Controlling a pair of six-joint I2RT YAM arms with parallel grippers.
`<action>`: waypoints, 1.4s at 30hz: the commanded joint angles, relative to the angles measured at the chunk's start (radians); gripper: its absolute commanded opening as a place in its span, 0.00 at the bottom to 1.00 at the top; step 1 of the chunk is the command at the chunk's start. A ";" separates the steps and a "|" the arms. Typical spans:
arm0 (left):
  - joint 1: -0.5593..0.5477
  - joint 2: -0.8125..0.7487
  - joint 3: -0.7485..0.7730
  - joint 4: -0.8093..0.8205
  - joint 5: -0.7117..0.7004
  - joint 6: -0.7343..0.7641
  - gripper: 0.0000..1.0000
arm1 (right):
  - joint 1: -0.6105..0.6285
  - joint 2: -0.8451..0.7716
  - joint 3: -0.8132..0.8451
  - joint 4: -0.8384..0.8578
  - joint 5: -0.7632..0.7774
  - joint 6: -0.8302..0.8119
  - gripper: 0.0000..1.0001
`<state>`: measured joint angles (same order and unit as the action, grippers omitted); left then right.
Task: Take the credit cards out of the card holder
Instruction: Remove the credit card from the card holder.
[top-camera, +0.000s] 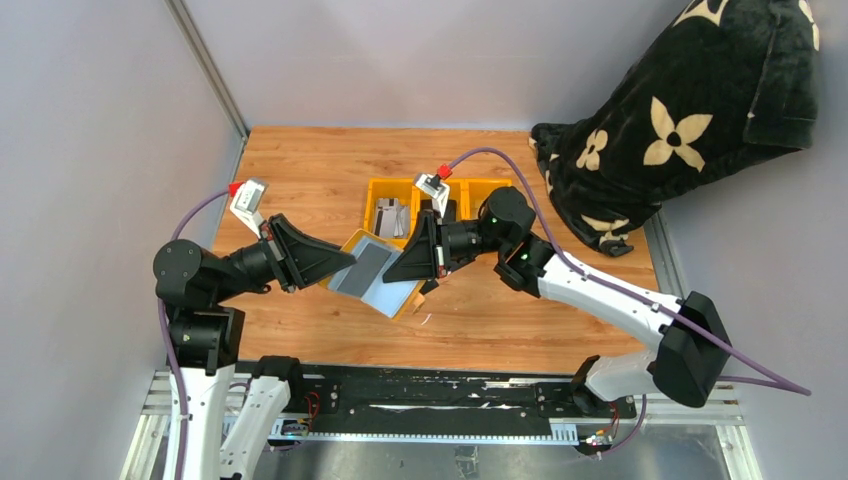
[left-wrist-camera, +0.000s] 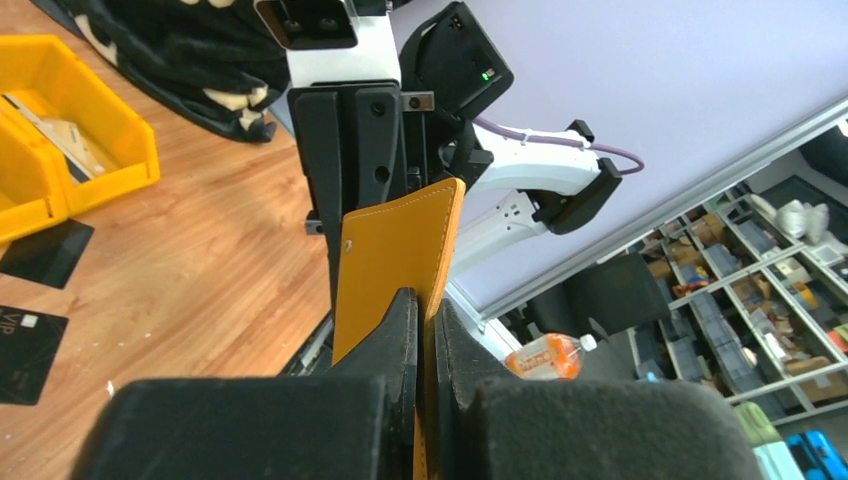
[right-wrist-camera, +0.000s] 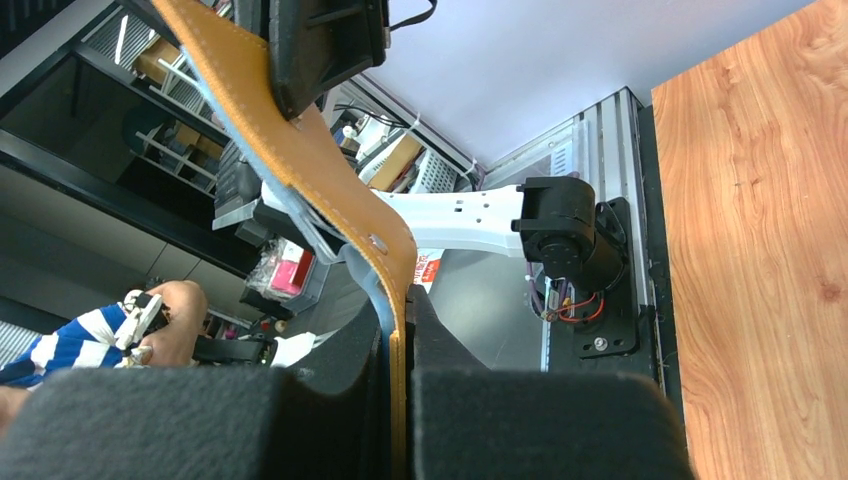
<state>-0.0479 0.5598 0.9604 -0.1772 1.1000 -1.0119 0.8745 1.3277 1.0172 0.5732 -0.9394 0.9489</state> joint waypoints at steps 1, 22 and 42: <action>-0.003 0.007 0.003 0.012 0.089 -0.084 0.00 | -0.005 0.038 0.044 0.049 0.023 -0.011 0.00; -0.004 -0.017 -0.063 -0.096 0.007 -0.016 0.06 | -0.003 0.071 0.105 0.119 0.028 0.057 0.00; -0.003 -0.071 0.048 -0.317 -0.279 0.346 0.30 | -0.002 0.052 0.090 0.134 0.015 0.064 0.00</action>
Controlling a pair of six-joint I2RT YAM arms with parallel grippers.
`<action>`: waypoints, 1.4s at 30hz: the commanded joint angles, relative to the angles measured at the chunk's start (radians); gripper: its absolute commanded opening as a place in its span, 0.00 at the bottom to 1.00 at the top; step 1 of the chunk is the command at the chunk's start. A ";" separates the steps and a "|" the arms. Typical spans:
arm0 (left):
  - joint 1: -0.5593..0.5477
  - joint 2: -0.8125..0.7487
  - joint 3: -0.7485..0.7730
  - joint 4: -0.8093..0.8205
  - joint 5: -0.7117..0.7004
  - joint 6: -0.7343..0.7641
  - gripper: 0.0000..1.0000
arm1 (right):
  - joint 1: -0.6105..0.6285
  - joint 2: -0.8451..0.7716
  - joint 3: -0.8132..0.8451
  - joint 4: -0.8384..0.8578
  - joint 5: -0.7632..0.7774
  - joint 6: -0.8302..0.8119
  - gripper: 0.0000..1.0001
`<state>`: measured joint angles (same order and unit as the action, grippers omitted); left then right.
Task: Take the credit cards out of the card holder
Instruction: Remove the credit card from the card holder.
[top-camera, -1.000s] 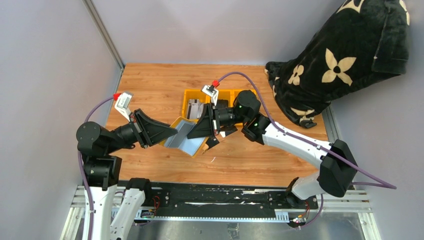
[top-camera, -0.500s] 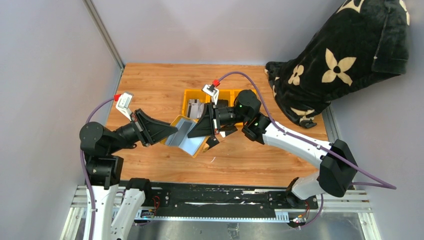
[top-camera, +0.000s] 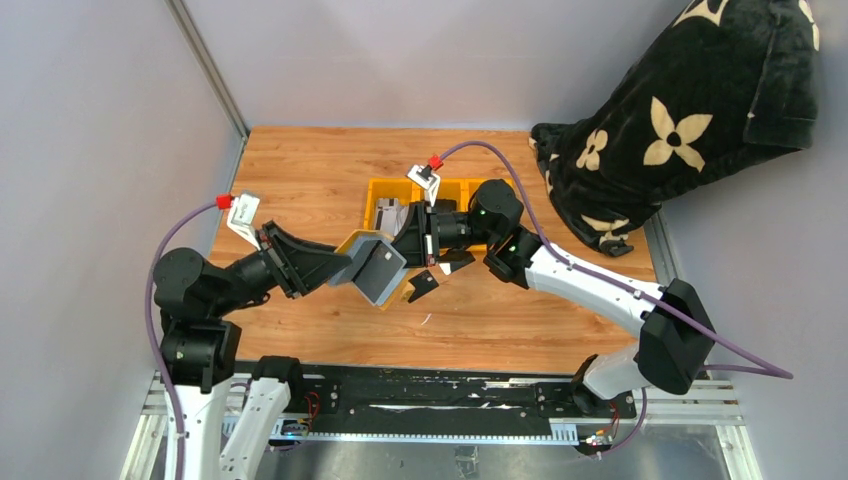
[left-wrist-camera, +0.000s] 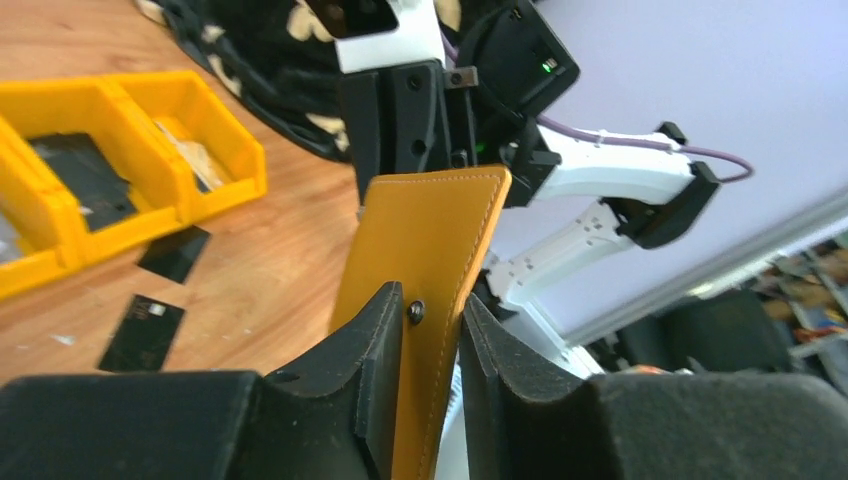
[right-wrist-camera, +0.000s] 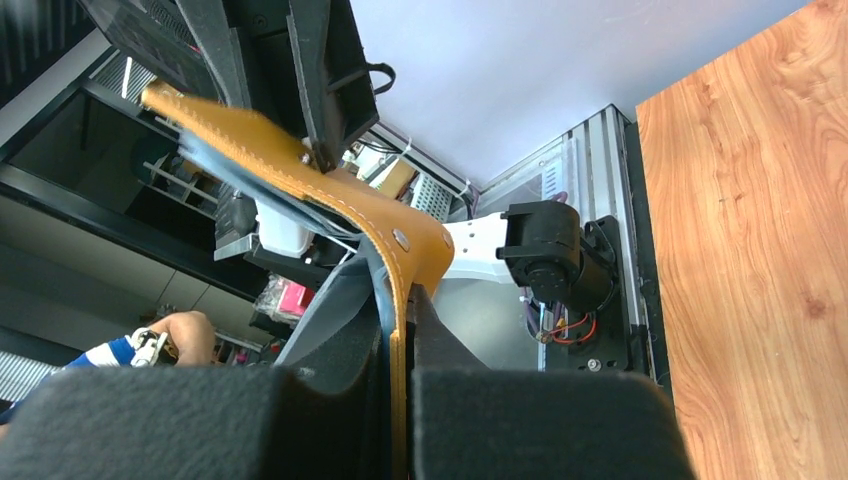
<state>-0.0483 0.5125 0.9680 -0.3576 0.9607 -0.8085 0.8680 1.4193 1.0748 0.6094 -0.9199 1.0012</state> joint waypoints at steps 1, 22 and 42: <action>-0.003 -0.031 0.055 -0.170 -0.195 0.187 0.29 | 0.005 -0.041 0.033 0.098 -0.007 0.012 0.00; -0.002 0.014 -0.023 0.059 0.031 -0.039 0.40 | 0.026 -0.051 0.027 0.089 -0.048 -0.001 0.00; -0.003 0.029 -0.055 0.219 0.151 -0.215 0.00 | 0.009 -0.066 0.046 -0.071 -0.083 -0.112 0.16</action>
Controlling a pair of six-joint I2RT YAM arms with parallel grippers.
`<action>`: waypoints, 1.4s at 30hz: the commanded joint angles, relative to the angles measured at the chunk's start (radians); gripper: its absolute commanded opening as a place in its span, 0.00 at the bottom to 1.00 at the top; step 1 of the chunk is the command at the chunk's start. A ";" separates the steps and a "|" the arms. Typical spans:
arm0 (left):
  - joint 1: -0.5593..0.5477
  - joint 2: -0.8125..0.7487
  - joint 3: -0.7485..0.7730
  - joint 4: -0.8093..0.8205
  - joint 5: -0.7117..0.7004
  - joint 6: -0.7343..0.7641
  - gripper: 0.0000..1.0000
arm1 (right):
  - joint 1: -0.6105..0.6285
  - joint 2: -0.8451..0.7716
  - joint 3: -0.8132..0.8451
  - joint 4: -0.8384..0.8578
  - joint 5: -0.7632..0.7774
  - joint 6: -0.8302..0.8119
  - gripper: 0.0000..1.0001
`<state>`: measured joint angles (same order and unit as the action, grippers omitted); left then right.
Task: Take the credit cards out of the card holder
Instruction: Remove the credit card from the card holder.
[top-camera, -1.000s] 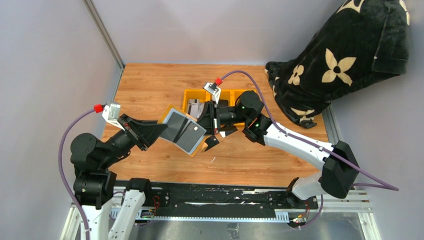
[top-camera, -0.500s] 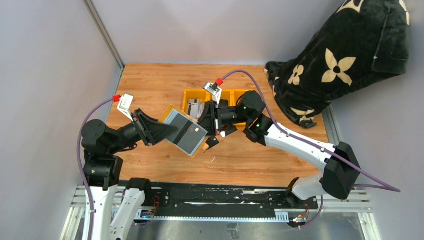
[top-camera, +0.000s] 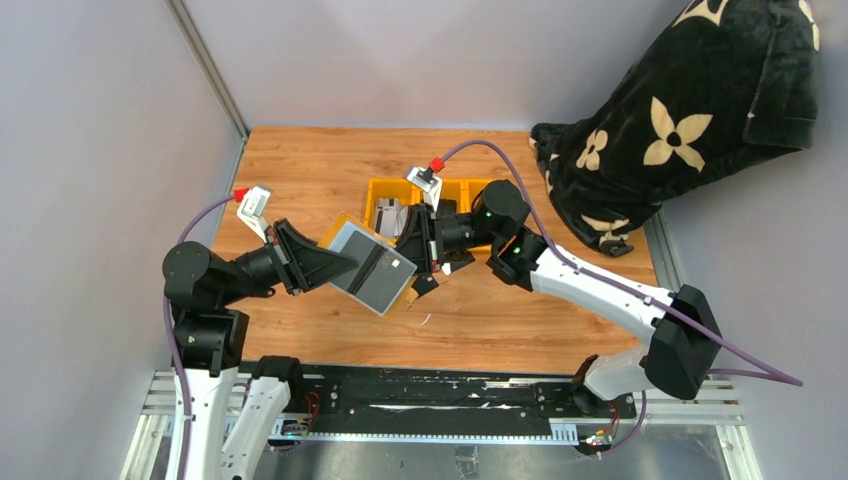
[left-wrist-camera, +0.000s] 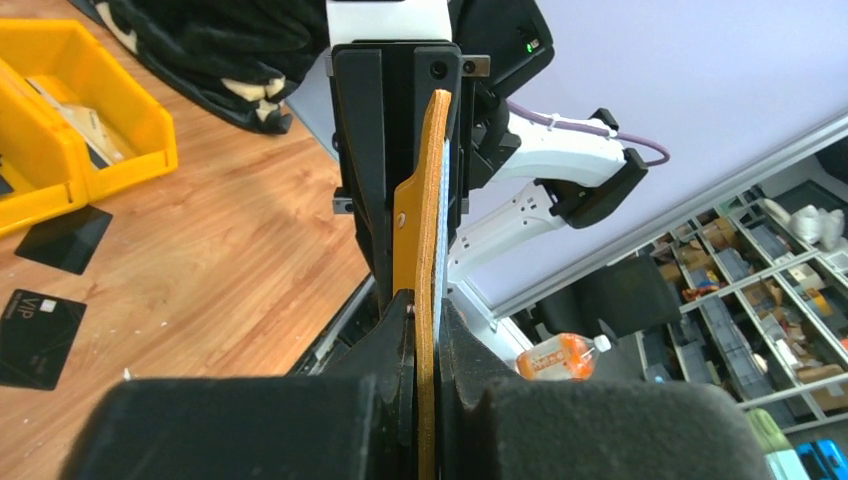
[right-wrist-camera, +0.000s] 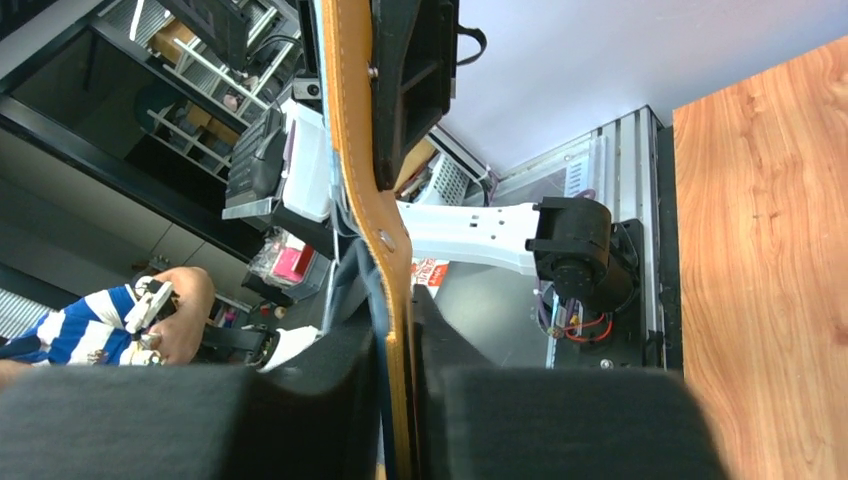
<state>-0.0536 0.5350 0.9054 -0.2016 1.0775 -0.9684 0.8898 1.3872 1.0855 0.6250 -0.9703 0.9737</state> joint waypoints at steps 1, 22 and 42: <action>0.003 0.008 0.012 0.063 0.033 -0.055 0.00 | -0.022 -0.044 0.037 -0.119 -0.035 -0.105 0.22; 0.003 0.007 0.036 -0.022 -0.044 0.046 0.00 | -0.112 -0.204 0.108 -0.393 0.023 -0.310 0.79; 0.003 0.014 0.070 0.013 0.005 -0.042 0.00 | -0.011 -0.042 0.054 -0.133 -0.035 -0.160 0.43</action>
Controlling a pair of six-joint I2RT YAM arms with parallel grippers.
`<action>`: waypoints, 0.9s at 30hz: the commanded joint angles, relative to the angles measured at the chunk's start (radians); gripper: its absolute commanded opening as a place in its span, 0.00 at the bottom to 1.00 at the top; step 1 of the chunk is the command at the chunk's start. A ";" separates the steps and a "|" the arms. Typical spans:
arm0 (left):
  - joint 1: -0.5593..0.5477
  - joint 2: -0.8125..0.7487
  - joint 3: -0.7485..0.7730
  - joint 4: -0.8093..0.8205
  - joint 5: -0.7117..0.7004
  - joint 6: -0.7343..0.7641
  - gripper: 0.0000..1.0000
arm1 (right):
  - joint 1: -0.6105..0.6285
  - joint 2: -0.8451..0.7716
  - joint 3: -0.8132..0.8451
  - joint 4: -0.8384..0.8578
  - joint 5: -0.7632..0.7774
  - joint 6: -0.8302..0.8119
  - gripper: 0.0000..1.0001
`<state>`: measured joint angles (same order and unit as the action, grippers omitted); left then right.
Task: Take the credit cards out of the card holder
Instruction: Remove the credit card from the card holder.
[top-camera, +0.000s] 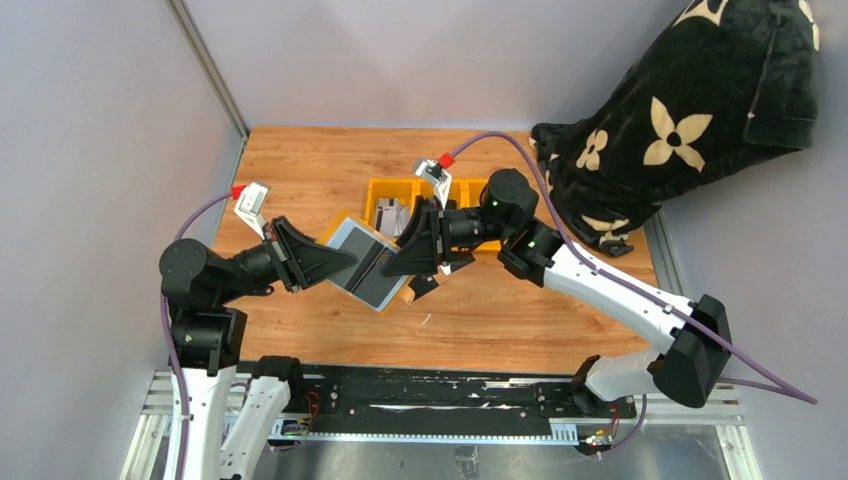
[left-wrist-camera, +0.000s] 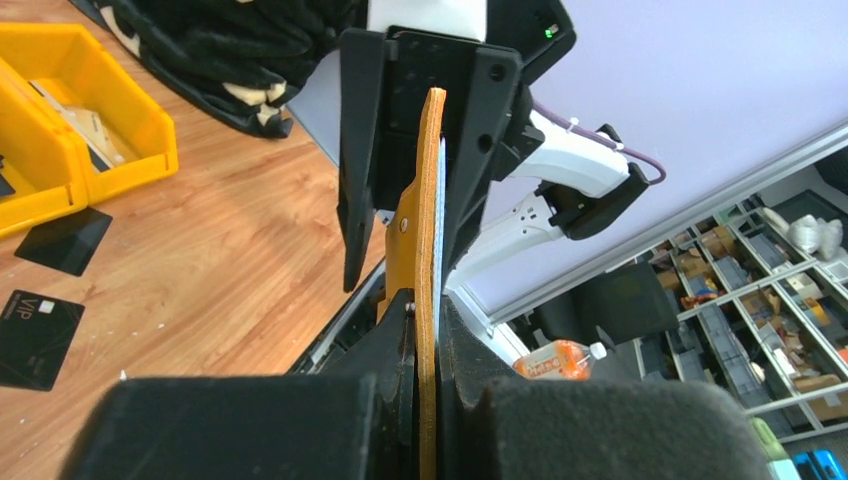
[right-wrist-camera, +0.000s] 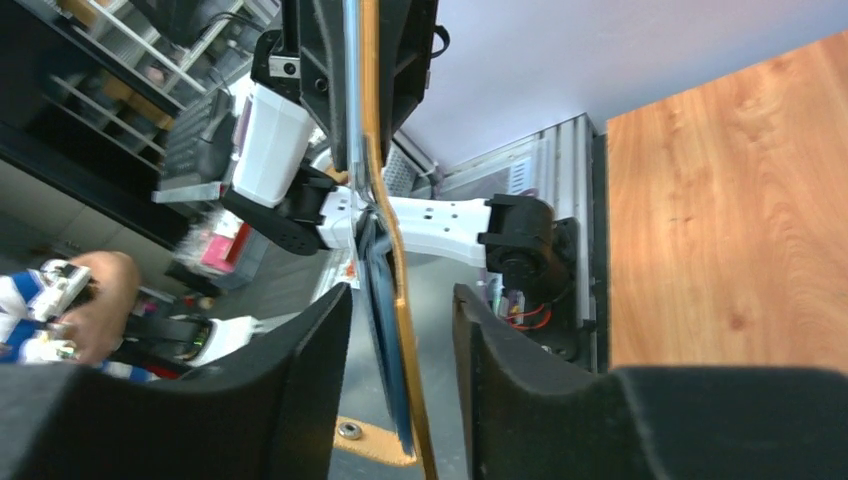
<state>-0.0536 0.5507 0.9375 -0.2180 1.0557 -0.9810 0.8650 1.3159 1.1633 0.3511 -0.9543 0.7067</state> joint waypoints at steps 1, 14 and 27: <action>0.003 0.000 0.040 0.029 0.030 -0.031 0.00 | 0.014 0.031 -0.024 0.144 -0.062 0.114 0.36; 0.003 0.032 0.045 0.006 0.047 -0.096 0.00 | 0.014 -0.014 0.027 -0.154 -0.096 -0.134 0.00; 0.003 0.047 -0.010 -0.028 0.119 -0.051 0.19 | 0.014 -0.014 0.086 -0.228 -0.119 -0.157 0.00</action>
<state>-0.0540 0.5827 0.9375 -0.2424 1.1240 -1.0294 0.8665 1.3117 1.1954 0.1898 -1.0321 0.5964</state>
